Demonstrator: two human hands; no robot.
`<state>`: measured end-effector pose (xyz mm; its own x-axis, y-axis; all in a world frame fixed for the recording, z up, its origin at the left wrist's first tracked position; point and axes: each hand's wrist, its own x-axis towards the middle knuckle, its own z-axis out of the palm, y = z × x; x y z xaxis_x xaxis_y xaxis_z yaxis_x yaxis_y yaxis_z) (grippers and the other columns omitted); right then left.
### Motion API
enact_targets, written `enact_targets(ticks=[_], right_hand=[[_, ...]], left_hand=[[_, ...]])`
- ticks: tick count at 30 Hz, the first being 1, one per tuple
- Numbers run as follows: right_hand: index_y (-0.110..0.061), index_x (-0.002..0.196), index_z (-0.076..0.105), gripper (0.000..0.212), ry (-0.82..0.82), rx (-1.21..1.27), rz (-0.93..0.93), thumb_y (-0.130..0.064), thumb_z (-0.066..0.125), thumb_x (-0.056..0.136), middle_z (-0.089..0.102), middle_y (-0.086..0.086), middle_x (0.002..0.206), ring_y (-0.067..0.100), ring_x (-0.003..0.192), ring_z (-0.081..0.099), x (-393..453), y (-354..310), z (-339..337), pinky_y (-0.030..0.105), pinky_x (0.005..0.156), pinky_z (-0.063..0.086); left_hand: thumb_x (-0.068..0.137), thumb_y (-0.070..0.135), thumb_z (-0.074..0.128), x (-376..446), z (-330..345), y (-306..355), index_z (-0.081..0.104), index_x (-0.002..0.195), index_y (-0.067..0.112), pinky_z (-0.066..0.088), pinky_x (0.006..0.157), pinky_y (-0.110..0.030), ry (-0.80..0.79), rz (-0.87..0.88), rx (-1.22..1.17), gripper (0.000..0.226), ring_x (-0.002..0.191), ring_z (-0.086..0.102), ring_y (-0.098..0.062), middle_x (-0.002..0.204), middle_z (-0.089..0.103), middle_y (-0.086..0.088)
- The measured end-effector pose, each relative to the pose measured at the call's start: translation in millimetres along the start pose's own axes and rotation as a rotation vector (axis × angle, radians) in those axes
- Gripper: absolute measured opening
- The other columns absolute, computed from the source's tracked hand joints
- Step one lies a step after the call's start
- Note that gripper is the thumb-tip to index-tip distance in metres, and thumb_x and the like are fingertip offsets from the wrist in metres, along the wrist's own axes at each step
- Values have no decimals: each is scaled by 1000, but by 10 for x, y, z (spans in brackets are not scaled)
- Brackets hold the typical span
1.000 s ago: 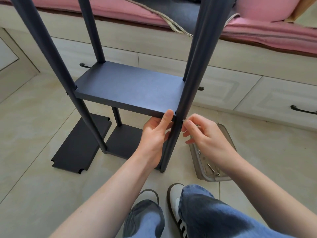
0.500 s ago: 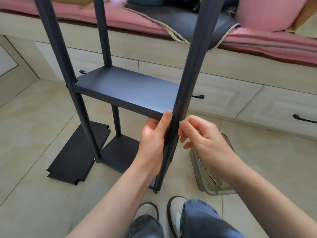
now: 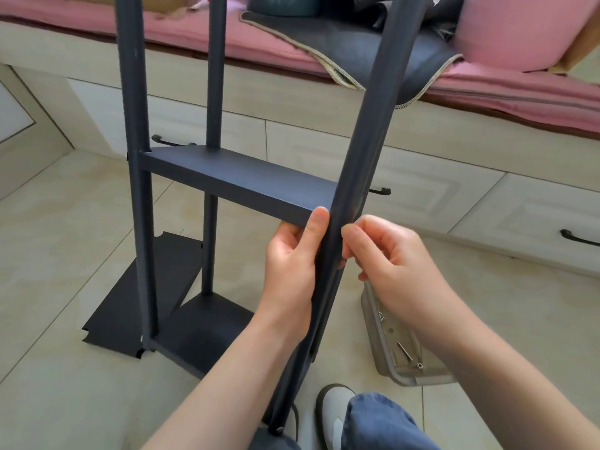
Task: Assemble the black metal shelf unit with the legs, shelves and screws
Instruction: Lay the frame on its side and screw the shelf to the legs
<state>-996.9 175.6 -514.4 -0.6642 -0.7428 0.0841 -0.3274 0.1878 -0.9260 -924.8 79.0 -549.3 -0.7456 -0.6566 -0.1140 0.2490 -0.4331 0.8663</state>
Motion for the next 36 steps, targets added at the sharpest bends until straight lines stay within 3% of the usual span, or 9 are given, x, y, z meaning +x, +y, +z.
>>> enact_targets(ticks=[5, 7, 9, 15, 20, 22, 25, 30, 36], right_hand=[[-19, 67, 61, 34, -3, -40, 53, -33, 55, 98, 62, 18, 72, 35, 62, 49, 7, 59, -11, 46, 60, 47], [-20, 67, 64, 30, 9, -40, 68, -29, 61, 95, 65, 1, 62, 18, 52, 46, 16, 68, -66, 29, 51, 43], [-20, 68, 66, 24, 15, -95, 96, -29, 66, 91, 62, -12, 57, 8, 51, 46, 12, 84, -128, 18, 51, 38], [-26, 66, 65, 23, 79, -279, 108, -32, 69, 88, 65, -21, 65, 0, 62, 59, -26, 172, -192, 12, 57, 42], [-28, 81, 68, 18, 125, -179, 200, -45, 70, 80, 69, -13, 75, 2, 65, 62, -19, 255, -208, 18, 61, 47], [-28, 93, 66, 18, 128, -49, 246, -40, 72, 80, 72, -7, 79, 6, 70, 66, -14, 279, -193, 28, 67, 55], [-20, 99, 63, 14, 101, 87, 240, -22, 70, 87, 74, -4, 78, 8, 68, 69, 9, 256, -145, 26, 63, 57], [-15, 103, 63, 17, 87, 183, 251, -19, 68, 88, 74, 5, 82, 15, 72, 72, 53, 263, -113, 28, 65, 59], [-12, 107, 63, 19, 63, 268, 247, -17, 68, 89, 73, 9, 82, 19, 72, 72, 91, 234, -35, 29, 65, 60]], left_hand=[[91, 40, 62, 16, -39, -42, 65, 97, 12, 52, 61, -28, 21, -33, 49, 29, 69, 60, -21, 77, 68, -6], [93, 40, 61, 19, -43, -58, 65, 100, 11, 52, 61, -28, 14, -45, 73, 30, 70, 63, -20, 81, 71, -7], [96, 38, 60, 16, -41, -90, 65, 107, 8, 52, 61, -27, 3, -61, 88, 32, 68, 65, -18, 82, 73, -7], [96, 36, 61, 34, -4, -194, 65, 100, 10, 54, 65, -30, -15, -122, 148, 26, 70, 67, -19, 82, 73, -7], [95, 38, 62, 61, 3, -205, 67, 107, 10, 55, 68, -32, 0, -150, 165, 31, 73, 69, -19, 90, 76, -9], [94, 39, 62, 71, 6, -199, 68, 110, 9, 57, 70, -35, 9, -160, 175, 35, 74, 70, -22, 93, 77, -12], [94, 38, 63, 107, 6, -180, 68, 109, 7, 58, 73, -43, 34, -162, 182, 35, 78, 72, -31, 94, 77, -16], [92, 37, 64, 138, -16, -148, 68, 104, 6, 57, 60, -28, 49, -162, 180, 34, 68, 70, -18, 84, 75, -9], [92, 37, 63, 153, -94, -40, 70, 105, 5, 55, 56, -24, 34, -168, 194, 35, 66, 70, -19, 85, 76, -11]])
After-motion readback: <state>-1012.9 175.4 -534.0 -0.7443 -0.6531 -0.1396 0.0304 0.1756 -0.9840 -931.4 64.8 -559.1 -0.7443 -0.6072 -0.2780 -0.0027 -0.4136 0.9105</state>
